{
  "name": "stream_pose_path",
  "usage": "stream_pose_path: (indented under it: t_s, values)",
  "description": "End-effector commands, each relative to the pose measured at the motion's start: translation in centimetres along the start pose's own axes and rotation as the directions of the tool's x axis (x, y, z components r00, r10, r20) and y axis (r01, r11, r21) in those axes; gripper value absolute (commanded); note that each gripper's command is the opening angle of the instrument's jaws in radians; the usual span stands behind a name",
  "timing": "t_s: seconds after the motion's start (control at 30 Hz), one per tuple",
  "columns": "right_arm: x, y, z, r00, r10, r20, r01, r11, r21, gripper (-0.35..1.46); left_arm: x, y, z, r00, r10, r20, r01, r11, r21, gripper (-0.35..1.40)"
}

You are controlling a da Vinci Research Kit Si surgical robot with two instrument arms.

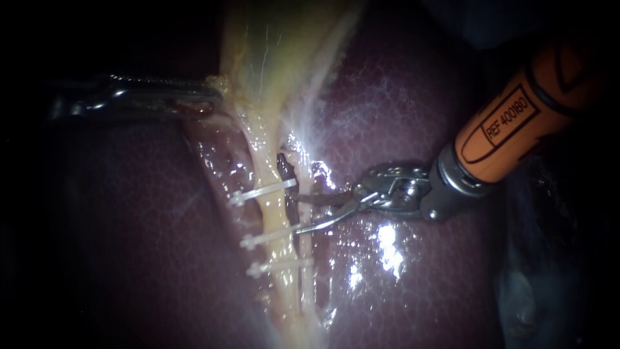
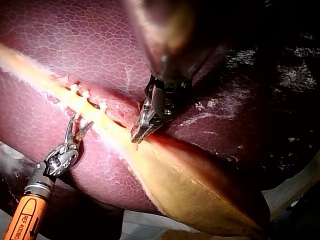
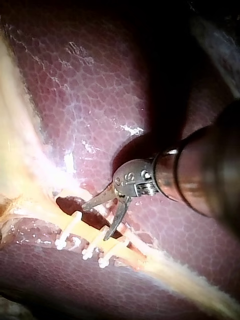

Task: Go to the cutting position left tube

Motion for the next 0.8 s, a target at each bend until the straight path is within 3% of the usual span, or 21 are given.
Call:
stream_pose_path:
  t_s: [0.03,0.4,0.8]
  values:
    - [0.01,0.01,0.0,1.0,0.007,-0.002,-0.006,1.0,0.005,1.35,0.0,0.0,0.0,1.0,0.0,0.0,0.0,1.0,0.0,-0.35]
    - [0.08,0.06,0.07,0.998,0.056,-0.022,-0.053,0.993,0.106,1.34,0.02,0.01,0.01,1.0,0.001,0.0,-0.001,1.0,0.0,-0.35]
    - [0.22,-0.07,0.31,0.997,0.065,-0.043,-0.055,0.979,0.194,1.34,0.02,0.01,0.02,1.0,0.001,0.0,-0.001,1.0,-0.001,-0.35]
